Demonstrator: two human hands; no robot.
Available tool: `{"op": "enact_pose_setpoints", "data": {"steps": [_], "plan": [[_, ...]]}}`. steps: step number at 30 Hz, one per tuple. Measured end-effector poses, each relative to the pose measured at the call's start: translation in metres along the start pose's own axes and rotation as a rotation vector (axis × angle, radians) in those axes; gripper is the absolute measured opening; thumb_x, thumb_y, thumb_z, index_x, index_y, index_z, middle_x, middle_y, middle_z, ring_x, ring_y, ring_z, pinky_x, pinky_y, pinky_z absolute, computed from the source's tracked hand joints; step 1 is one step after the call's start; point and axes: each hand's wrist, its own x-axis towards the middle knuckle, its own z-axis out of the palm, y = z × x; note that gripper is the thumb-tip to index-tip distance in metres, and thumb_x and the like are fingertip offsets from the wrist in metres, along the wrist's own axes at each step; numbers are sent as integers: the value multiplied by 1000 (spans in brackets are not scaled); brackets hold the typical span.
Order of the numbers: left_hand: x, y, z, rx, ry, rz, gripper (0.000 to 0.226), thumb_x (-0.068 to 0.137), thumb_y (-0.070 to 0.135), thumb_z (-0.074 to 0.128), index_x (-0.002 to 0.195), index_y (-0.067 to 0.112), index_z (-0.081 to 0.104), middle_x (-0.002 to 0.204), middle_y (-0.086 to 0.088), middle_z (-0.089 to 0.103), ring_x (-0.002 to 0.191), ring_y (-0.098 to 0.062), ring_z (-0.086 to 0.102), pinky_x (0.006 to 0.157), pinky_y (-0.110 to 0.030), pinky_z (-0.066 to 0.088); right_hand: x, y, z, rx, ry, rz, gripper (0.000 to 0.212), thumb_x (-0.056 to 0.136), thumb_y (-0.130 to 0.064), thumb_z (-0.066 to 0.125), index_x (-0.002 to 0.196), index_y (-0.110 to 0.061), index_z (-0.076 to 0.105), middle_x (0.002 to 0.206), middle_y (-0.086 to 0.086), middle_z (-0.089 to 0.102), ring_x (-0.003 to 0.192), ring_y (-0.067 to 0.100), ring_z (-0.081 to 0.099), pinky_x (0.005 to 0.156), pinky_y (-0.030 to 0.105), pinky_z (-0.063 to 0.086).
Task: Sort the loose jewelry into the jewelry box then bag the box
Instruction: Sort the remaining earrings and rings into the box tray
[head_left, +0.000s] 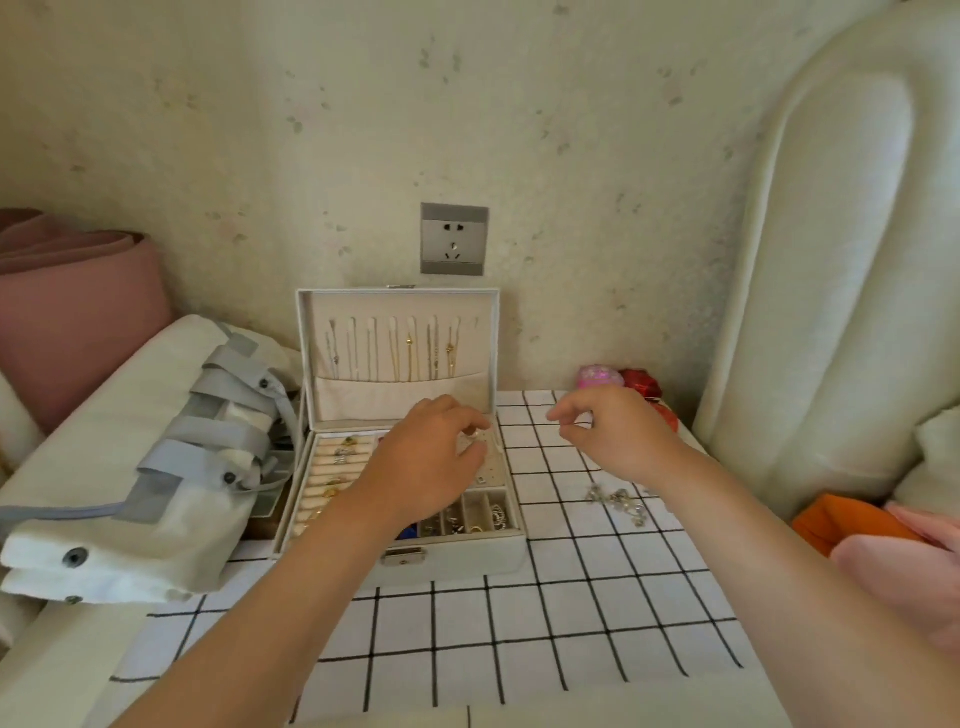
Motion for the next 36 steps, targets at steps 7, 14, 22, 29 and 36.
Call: {"op": "enact_pose_setpoints", "data": {"steps": [7, 14, 22, 29, 36], "plan": [[26, 67, 53, -52, -45, 100, 25, 96, 27, 56, 120, 27, 64, 110, 11, 59, 101, -6, 49, 91, -23, 42, -43, 64, -23, -7, -98, 145, 20, 91, -12, 68, 103, -27, 74, 97, -16, 67, 93, 2, 63, 81, 15, 52], [49, 96, 113, 78, -281, 94, 31, 97, 23, 51, 126, 28, 63, 125, 4, 60, 118, -16, 52, 100, -37, 45, -62, 105, -29, -41, -162, 214, 21, 91, -16, 68, 102, -33, 73, 104, -13, 69, 95, 6, 66, 85, 26, 54], [49, 90, 144, 178, -348, 120, 32, 96, 19, 53, 123, 30, 65, 116, 0, 56, 112, -20, 46, 92, -42, 48, -66, 126, -33, -33, -304, 308, 37, 85, -9, 73, 117, -28, 71, 105, -7, 67, 100, 12, 63, 91, 25, 52], [57, 84, 143, 105, -316, -19, 17, 91, 21, 63, 104, 29, 70, 105, 8, 62, 100, -12, 58, 86, -29, 51, -65, 129, -27, 64, -289, 296, 28, 81, -7, 76, 101, -27, 74, 90, -10, 68, 89, 9, 66, 89, 29, 56], [62, 73, 133, 39, -359, -104, 39, 83, 3, 64, 114, 27, 64, 103, 9, 60, 89, -10, 57, 82, -24, 51, -61, 112, -18, 31, -235, 203, 28, 90, -13, 63, 108, -31, 73, 99, -12, 67, 94, 9, 62, 84, 27, 53]]}}
